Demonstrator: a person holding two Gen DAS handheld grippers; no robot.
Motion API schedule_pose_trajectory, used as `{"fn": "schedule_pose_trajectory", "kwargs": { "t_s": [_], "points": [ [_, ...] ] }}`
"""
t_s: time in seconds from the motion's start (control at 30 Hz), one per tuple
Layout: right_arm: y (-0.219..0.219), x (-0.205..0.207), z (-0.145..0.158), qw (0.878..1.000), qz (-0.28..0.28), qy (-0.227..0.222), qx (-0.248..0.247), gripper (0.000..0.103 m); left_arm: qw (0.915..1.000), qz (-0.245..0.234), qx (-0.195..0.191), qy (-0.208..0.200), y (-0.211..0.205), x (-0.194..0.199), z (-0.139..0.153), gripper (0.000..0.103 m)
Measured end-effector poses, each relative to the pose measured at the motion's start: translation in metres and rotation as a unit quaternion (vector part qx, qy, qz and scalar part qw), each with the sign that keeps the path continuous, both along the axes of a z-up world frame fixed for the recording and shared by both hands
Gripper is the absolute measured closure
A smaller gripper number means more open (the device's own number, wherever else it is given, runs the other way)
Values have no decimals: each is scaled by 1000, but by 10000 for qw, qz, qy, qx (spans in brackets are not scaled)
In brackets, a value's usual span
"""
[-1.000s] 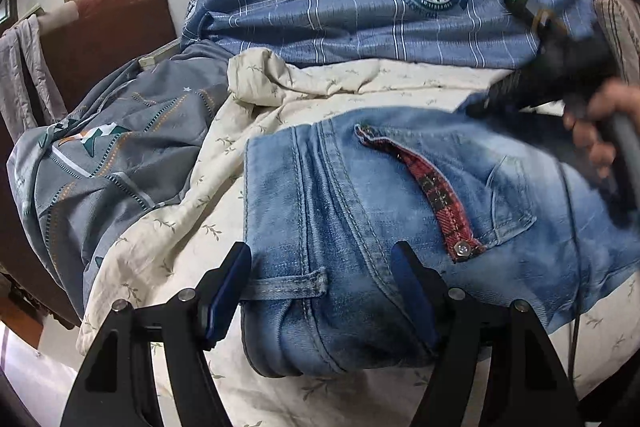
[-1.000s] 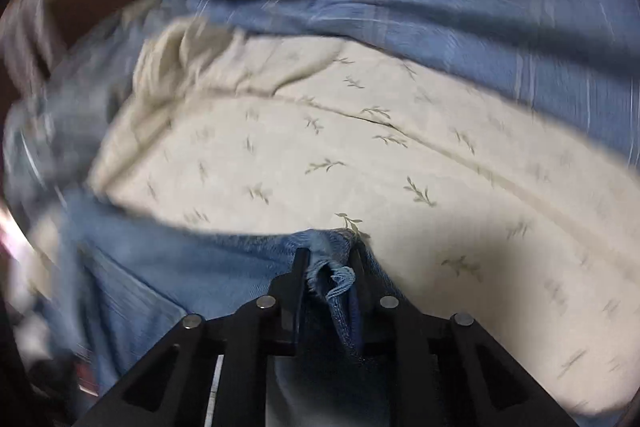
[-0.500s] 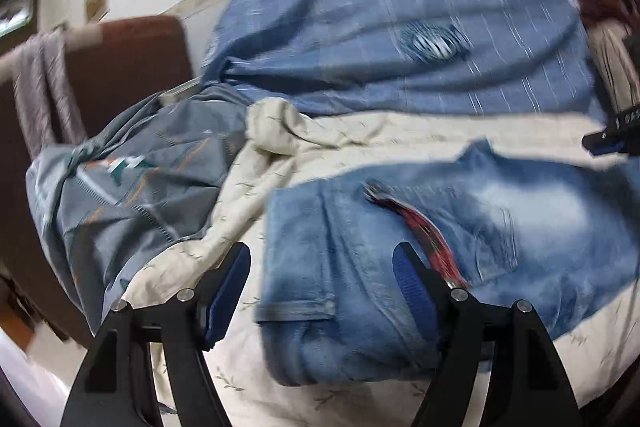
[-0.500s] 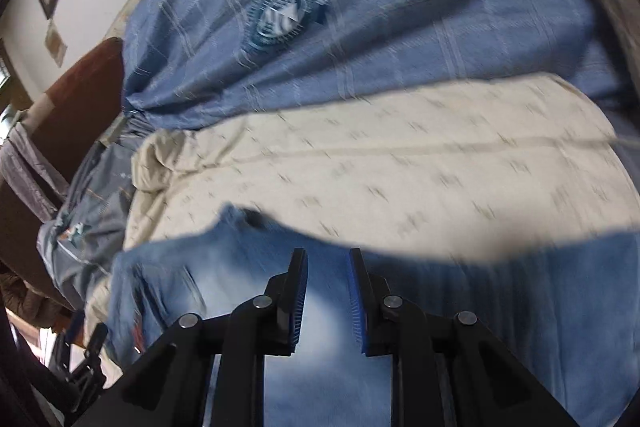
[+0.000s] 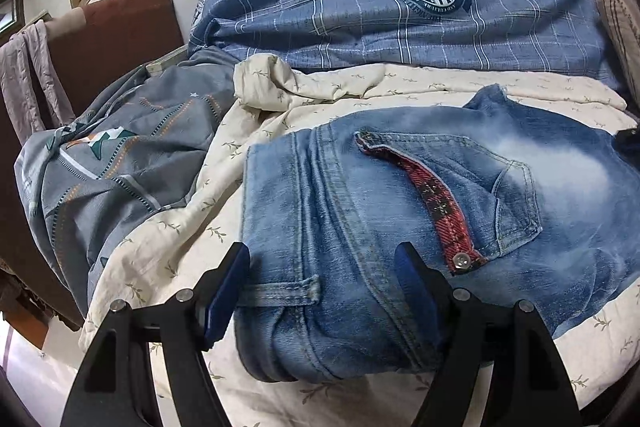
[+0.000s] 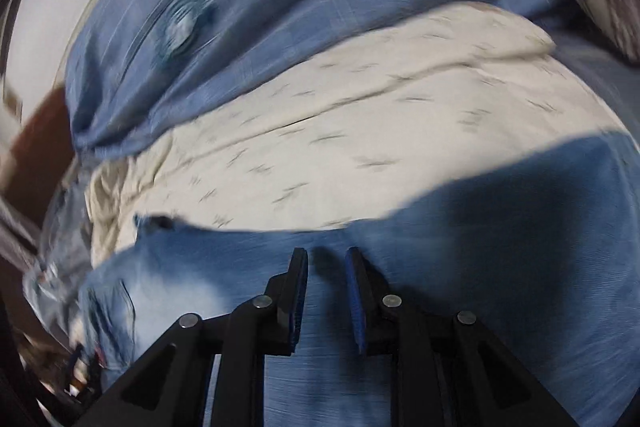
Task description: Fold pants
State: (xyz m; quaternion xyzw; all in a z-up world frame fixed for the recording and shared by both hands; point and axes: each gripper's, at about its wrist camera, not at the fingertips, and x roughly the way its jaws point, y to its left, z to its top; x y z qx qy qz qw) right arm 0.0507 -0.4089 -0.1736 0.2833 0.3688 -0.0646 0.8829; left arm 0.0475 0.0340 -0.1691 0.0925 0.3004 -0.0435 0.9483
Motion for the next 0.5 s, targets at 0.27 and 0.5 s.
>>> {"fn": "schedule_pose_trajectory", "kwargs": {
  "t_s": [0.27, 0.5],
  "points": [
    [-105, -79, -3, 9889, -1305, -437, 558, 81, 10000, 16, -25, -50, 8, -5, 2, 26],
    [-87, -141, 32, 9878, -1112, -1078, -138, 79, 9985, 161, -229, -469, 13, -33, 36, 27]
  ]
}}
